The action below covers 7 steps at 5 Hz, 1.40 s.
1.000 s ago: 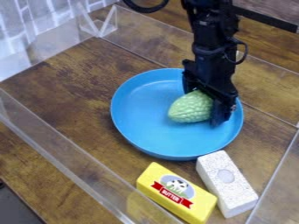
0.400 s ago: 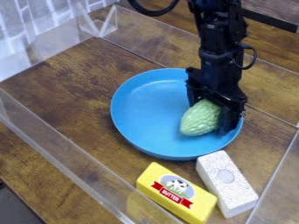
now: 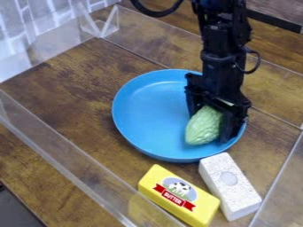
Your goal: Put the green object in the blue tray
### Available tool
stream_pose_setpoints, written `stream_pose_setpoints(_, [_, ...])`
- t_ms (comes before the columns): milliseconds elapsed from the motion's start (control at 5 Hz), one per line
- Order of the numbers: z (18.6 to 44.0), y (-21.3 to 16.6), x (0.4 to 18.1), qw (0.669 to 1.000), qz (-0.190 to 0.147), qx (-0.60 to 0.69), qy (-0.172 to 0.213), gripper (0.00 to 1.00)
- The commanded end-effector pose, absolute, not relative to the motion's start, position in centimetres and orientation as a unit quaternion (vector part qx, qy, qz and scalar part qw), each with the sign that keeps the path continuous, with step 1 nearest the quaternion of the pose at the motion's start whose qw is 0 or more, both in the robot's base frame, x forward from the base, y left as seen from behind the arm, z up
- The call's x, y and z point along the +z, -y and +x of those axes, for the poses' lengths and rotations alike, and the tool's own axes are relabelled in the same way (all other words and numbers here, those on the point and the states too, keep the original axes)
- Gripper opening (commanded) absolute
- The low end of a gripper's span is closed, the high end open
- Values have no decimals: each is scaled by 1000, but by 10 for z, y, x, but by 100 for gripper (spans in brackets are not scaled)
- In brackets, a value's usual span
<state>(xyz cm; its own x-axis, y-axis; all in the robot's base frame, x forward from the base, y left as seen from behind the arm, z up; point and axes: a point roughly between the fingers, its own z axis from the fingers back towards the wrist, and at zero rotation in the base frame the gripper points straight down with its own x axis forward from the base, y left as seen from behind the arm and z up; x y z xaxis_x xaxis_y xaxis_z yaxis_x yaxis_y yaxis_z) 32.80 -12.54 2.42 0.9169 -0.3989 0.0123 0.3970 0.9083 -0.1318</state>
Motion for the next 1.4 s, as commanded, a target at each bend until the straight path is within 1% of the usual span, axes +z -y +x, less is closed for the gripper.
stream_pose_setpoints(0, [318,122,30,979,-57,-196,-24,100])
stream_pose_setpoints(200, [318,118,35,979,-51,-193,-27,0])
stream_pose_setpoints(400, [319,116,41,981,-47,-187,-27,100])
stream_pose_setpoints(600, [321,111,57,983,-36,-179,-18,100])
stream_pose_setpoints(1000, [326,111,80,985,-35,-171,-2,100])
stream_pose_setpoints(1200, [329,110,100,986,-33,-166,11,100])
